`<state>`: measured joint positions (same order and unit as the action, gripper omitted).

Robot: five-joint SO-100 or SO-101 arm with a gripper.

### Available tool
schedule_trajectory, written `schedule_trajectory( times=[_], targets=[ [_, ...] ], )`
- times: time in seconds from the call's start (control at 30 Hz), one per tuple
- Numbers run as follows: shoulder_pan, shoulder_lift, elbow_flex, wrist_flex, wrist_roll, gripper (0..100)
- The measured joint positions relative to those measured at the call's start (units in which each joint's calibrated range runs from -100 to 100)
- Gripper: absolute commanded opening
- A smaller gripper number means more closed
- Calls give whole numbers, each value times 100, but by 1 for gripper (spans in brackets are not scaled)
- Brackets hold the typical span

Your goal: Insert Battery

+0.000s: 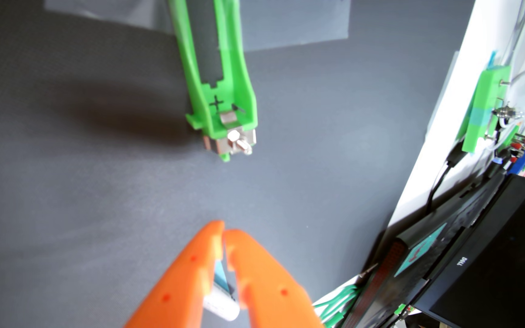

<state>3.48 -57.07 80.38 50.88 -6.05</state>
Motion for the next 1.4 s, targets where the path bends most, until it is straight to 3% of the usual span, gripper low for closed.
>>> schedule_trajectory(
  times=[0.5,0.83,0.97,1.1,1.4],
  targets=[
    [16,17,-72,50,0,1],
    [16,17,-1637,1573,41,1],
    [66,17,-1772,1841,368,1],
    [746,83,-1790,1858,552,1],
    [1917,1456,-2468,1791,1762,2]
  ],
)
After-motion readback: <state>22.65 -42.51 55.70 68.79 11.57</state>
